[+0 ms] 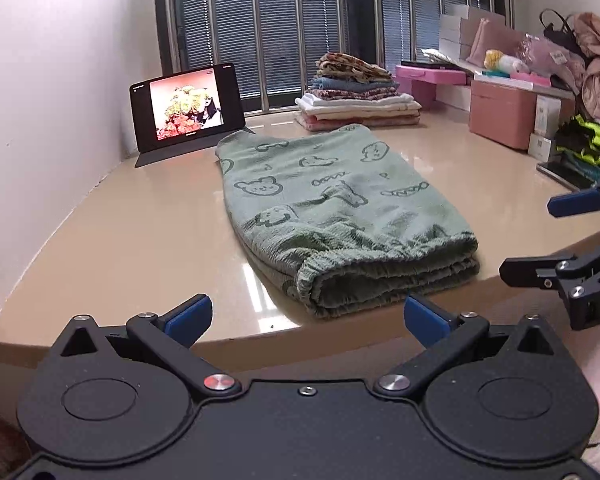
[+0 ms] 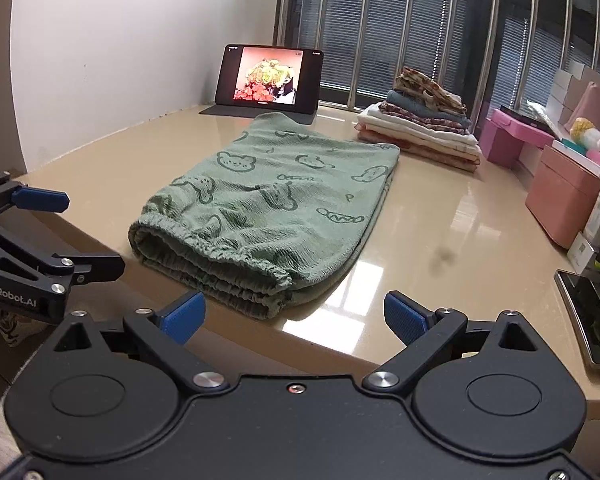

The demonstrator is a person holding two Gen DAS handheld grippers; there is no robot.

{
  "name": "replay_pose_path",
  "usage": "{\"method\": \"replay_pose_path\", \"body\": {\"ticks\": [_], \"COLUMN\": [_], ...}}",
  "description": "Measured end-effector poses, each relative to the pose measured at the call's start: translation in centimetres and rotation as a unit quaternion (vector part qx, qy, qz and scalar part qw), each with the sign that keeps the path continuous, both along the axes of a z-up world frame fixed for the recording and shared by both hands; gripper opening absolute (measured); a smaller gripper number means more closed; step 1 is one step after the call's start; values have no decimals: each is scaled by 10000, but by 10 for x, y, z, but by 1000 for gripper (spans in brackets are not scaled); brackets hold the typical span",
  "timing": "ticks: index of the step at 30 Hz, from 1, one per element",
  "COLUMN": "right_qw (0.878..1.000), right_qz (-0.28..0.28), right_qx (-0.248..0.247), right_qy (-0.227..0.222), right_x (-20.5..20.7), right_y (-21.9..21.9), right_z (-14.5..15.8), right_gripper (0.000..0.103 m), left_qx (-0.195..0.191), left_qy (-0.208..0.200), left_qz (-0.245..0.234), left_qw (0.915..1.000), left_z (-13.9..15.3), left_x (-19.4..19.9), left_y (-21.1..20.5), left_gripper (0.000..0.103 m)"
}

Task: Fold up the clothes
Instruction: 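Grasp the elastic cuffs of the green pants with the right gripper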

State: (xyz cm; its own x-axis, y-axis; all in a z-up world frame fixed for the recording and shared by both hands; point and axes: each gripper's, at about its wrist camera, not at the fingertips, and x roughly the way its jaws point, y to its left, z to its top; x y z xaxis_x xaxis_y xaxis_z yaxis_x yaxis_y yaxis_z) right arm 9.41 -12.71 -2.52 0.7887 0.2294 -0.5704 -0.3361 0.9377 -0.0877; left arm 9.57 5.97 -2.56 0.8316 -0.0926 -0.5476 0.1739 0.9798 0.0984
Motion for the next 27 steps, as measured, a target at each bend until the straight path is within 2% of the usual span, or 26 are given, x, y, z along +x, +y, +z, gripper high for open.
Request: {"method": "replay_pose_path", "body": {"ticks": [3,7,10,13,18,22,24,27], "right_qw": [9998,9929,9834,9641,9199,8881,8777,8721], "right_qz": [25,232,694,1260,2064,2557,2771,2934], "right_qx": [-206,-1097,-1574,-2215,-3185,-3717,-3829,-3869], "right_qy": [-56,-394,-581,-743,-987,-883,-792,-608], "right_x": [1,1,2,5,7,9,9,9], "right_y": [3,17,29,44,69,82,84,85], "right_z": [-6,-18,-26,-37,-58,-72,-74,-71], "right_gripper": [97,97,97,97,94,76,73,66], "left_qx": [38,200,366,462,536,630,694,749], "left_qy": [36,78,105,134,221,284,304,317], "left_qz": [-29,-123,-198,-246,-194,-199,-208,-236], "left_qw": [10000,9997,9991,9985,9981,9974,9969,9964], "left_z": [-5,-12,-16,-18,-21,-23,-24,-25], "left_x": [2,3,2,0,-3,-5,-7,-10], "left_y": [1,2,5,9,19,23,25,26], "left_gripper": [103,103,103,103,103,103,103,103]}}
